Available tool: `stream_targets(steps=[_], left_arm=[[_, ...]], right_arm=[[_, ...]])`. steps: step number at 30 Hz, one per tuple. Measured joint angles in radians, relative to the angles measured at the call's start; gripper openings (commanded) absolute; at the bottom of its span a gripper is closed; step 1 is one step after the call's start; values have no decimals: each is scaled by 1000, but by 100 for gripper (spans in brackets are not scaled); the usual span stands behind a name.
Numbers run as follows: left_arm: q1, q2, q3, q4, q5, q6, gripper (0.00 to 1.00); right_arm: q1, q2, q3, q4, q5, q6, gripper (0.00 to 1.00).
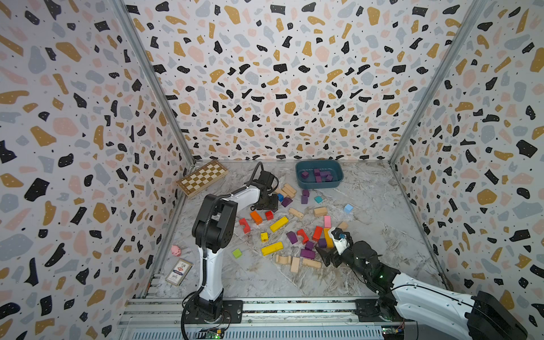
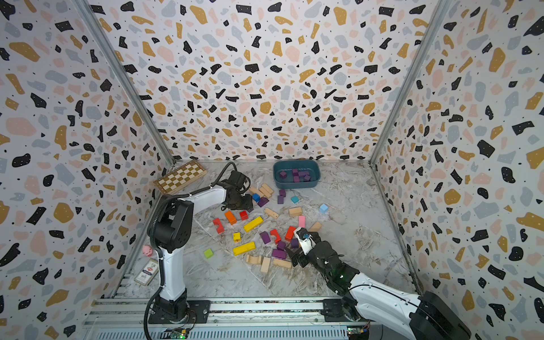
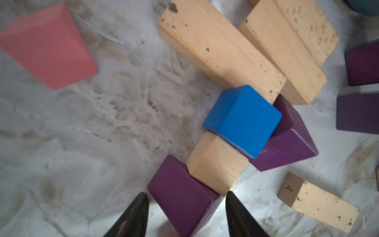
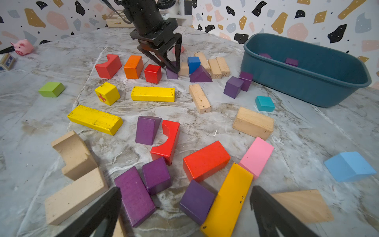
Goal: Pick purple bricks into the storage bin
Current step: Adjust the building block at the center of the board.
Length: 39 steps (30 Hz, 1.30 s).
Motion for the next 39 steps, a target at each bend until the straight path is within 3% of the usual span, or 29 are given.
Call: stream_targets(steps=[25, 39], left_arm=[[51, 6, 7, 1, -7, 8, 57], [54, 99, 151, -30, -7, 34, 56]], right_arm=[[0, 27, 6, 0, 0, 0, 100], [0, 39, 8, 0, 0, 0, 100]])
